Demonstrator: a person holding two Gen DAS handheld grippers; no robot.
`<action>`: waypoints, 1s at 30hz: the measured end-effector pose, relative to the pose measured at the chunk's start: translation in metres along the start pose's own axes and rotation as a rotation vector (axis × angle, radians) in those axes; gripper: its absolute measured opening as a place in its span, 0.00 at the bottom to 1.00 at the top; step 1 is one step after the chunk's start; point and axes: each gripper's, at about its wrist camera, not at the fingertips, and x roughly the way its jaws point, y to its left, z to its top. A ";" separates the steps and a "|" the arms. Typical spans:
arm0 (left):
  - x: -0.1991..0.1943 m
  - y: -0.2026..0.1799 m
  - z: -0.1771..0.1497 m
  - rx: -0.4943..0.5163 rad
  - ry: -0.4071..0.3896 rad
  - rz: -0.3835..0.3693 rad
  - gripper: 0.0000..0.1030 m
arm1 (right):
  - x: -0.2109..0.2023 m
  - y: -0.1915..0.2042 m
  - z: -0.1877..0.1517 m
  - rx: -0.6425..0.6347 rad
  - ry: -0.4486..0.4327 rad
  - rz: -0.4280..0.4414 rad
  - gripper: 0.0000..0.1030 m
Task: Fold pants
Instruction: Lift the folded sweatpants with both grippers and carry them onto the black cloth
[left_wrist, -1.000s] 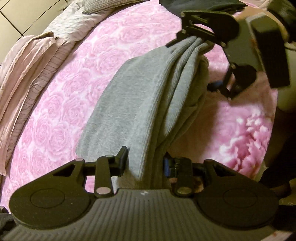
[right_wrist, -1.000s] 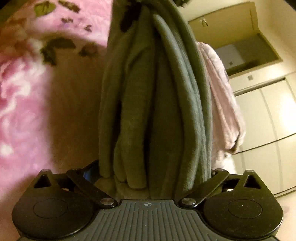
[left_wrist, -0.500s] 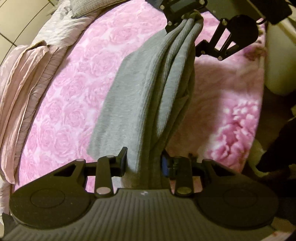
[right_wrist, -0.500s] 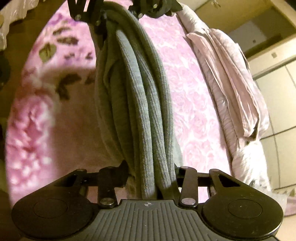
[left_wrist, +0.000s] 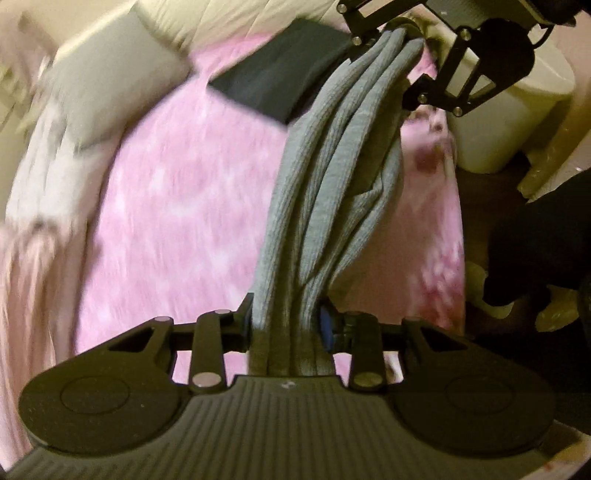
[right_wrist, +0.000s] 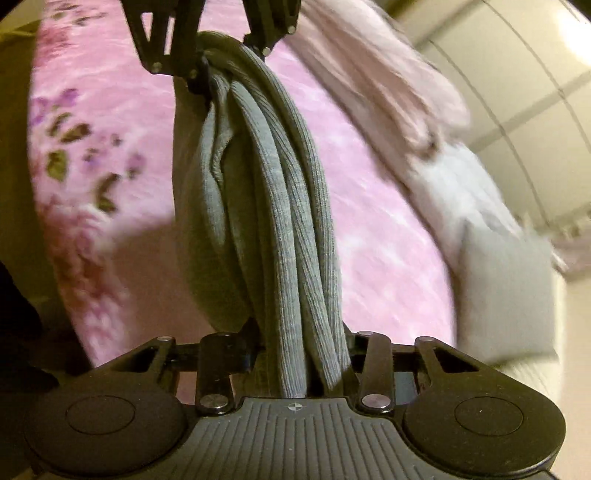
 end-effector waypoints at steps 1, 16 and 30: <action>0.001 0.005 0.017 0.030 -0.019 0.003 0.29 | -0.006 -0.012 -0.011 0.028 0.017 -0.031 0.34; 0.139 0.067 0.328 0.312 -0.251 0.232 0.29 | 0.046 -0.217 -0.234 0.088 0.121 -0.456 0.35; 0.324 -0.032 0.305 0.341 -0.147 0.234 0.28 | 0.163 -0.121 -0.350 0.116 0.119 -0.298 0.41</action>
